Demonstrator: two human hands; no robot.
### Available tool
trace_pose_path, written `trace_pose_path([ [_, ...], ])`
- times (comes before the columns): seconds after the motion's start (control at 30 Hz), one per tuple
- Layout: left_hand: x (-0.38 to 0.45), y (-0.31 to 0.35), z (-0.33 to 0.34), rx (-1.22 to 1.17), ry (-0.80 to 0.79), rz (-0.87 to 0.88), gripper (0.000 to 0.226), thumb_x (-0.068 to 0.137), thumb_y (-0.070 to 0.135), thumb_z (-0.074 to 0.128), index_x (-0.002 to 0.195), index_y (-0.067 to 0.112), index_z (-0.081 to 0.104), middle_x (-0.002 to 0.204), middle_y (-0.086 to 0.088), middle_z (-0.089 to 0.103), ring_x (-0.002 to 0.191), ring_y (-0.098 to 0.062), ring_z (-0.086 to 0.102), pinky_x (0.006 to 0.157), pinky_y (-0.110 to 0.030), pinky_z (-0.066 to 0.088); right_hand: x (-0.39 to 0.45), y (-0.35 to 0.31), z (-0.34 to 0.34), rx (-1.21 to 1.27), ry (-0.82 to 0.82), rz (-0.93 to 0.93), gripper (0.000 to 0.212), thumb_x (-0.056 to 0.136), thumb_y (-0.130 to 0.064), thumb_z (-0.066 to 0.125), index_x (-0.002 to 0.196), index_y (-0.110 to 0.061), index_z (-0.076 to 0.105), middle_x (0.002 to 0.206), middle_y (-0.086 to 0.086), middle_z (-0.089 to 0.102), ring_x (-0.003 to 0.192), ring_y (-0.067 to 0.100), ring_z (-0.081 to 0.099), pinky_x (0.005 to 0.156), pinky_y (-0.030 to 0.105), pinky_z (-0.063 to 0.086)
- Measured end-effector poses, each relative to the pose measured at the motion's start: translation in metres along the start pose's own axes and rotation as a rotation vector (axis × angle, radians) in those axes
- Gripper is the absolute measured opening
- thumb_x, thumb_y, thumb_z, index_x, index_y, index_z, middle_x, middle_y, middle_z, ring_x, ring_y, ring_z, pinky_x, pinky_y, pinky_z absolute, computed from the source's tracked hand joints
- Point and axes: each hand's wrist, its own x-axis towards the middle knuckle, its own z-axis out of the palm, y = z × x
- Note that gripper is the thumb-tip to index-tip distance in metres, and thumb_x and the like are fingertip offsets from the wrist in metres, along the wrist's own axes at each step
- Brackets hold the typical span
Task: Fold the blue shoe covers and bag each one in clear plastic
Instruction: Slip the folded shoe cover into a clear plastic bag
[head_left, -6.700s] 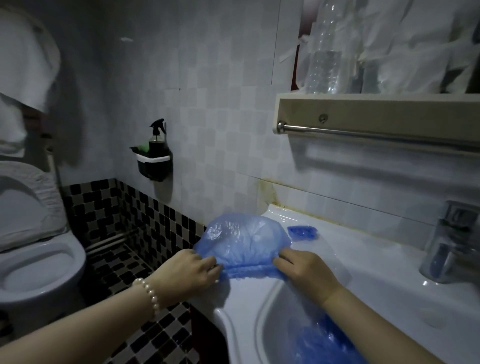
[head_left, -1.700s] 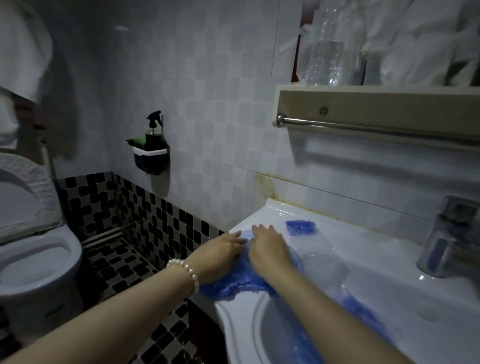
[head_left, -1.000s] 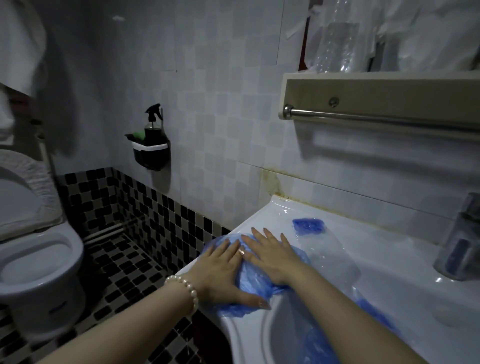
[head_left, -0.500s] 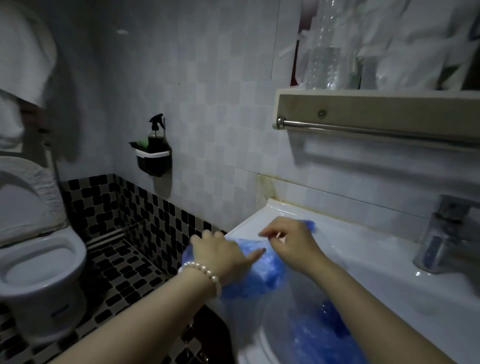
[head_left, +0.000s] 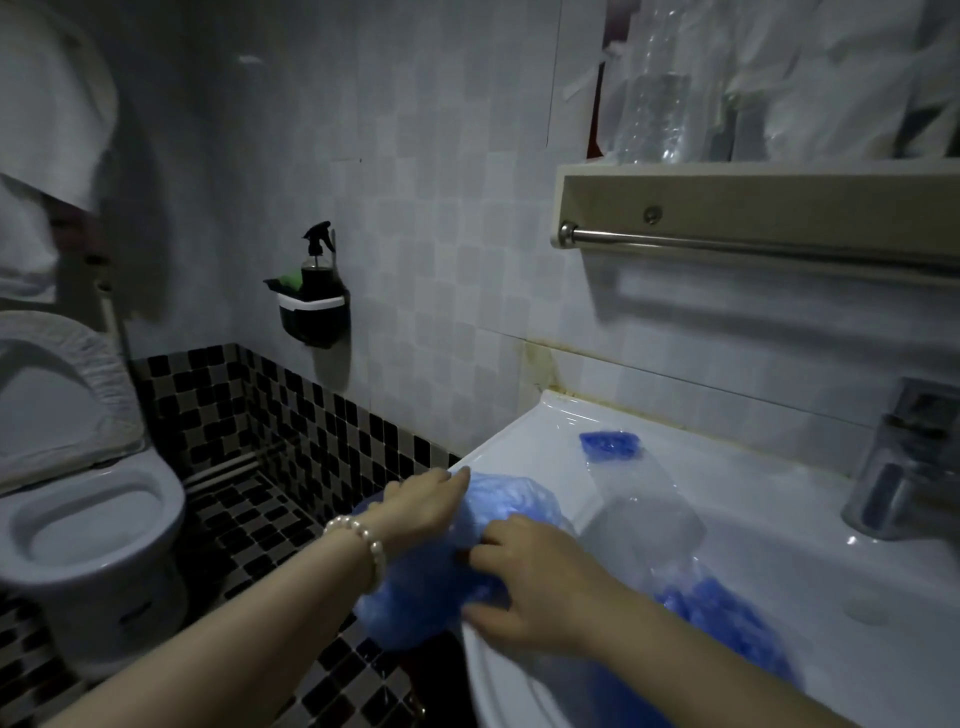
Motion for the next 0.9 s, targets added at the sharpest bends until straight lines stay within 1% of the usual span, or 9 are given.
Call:
trace_pose_path([
  [0.07,0.000,0.003,-0.008,-0.165,0.018,0.077,0.037,0.102,0.024,0.030,0.123,0.005,0.055,0.124,-0.007,0.055,0.115,-0.020,0.050,0.096,-0.026,0.038,0.003,0.021,-0.001,-0.050,-0.049,0.011,0.035,0.076,-0.035,0.040,0.079,-0.011,0.066,0.086,0.010,0.063,0.077,0.033,0.059,0.062,0.034,0.045],
  [0.13,0.000,0.004,-0.016,-0.194,-0.022,0.097,0.024,0.097,0.012,0.041,0.108,0.005,0.061,0.102,-0.007,0.057,0.094,-0.018,0.052,0.068,-0.019,0.042,0.001,0.040,-0.007,-0.170,-0.092,0.002,0.028,0.073,-0.021,0.051,0.091,-0.016,0.072,0.097,0.007,0.065,0.086,0.030,0.061,0.073,0.035,0.051],
  [0.2,0.000,0.000,-0.022,-0.127,-0.078,0.105,0.031,0.090,0.001,0.044,0.116,0.006,0.061,0.111,-0.011,0.058,0.092,-0.023,0.058,0.058,-0.014,0.040,-0.004,0.059,-0.008,-0.184,-0.023,0.025,0.039,0.059,-0.016,0.063,0.096,-0.024,0.074,0.103,0.006,0.068,0.089,0.028,0.066,0.081,0.035,0.055],
  [0.3,-0.007,-0.004,-0.030,-0.016,-0.042,0.207,0.050,0.081,-0.005,0.044,0.117,0.023,0.062,0.127,-0.003,0.052,0.101,-0.021,0.055,0.072,-0.021,0.044,-0.015,0.076,0.000,-0.090,0.160,0.091,0.060,0.056,-0.010,0.071,0.114,-0.025,0.068,0.118,0.009,0.064,0.096,0.029,0.065,0.085,0.035,0.049],
  [0.4,-0.014,-0.010,-0.033,0.339,0.032,0.378,0.058,0.075,-0.003,0.049,0.114,0.038,0.060,0.135,0.010,0.040,0.125,-0.016,0.031,0.096,-0.034,0.027,-0.022,0.078,0.004,-0.033,0.239,0.075,0.061,0.060,-0.002,0.068,0.118,-0.021,0.065,0.114,0.006,0.063,0.096,0.025,0.063,0.081,0.031,0.050],
  [0.53,-0.018,-0.023,-0.025,0.383,-0.160,0.403,0.059,0.080,0.001,0.056,0.127,0.037,0.052,0.139,0.012,0.040,0.132,-0.010,0.030,0.111,-0.033,0.024,-0.025,0.080,0.009,-0.041,0.229,0.038,0.051,0.059,-0.010,0.061,0.110,-0.016,0.070,0.101,-0.002,0.070,0.091,0.015,0.062,0.082,0.022,0.048],
  [0.7,-0.021,-0.035,-0.022,0.118,-0.089,0.383,0.027,0.093,0.037,0.054,0.118,0.031,0.061,0.120,0.011,0.057,0.109,-0.004,0.053,0.095,-0.022,0.043,-0.024,0.076,0.012,0.336,0.216,0.290,0.030,0.075,-0.025,0.059,0.099,-0.017,0.075,0.100,-0.001,0.072,0.089,0.012,0.066,0.085,0.018,0.048],
  [0.8,-0.023,-0.040,-0.023,-0.166,-0.117,0.378,0.063,0.076,0.070,0.050,0.112,0.022,0.066,0.113,0.008,0.064,0.104,-0.004,0.059,0.091,-0.017,0.045,-0.019,0.079,0.005,0.534,0.160,0.448,0.019,0.082,-0.006,0.062,0.095,-0.012,0.075,0.094,0.007,0.067,0.087,0.015,0.060,0.081,0.018,0.045],
  [0.9,-0.027,-0.044,-0.023,-0.297,-0.161,0.360,0.068,0.058,0.058,0.072,0.114,0.024,0.057,0.112,0.014,0.059,0.100,0.004,0.057,0.085,-0.007,0.044,-0.012,0.079,-0.002,0.742,0.154,0.538,0.019,0.086,0.001,0.051,0.095,0.009,0.065,0.086,0.032,0.060,0.077,0.020,0.049,0.072,0.034,0.045],
])
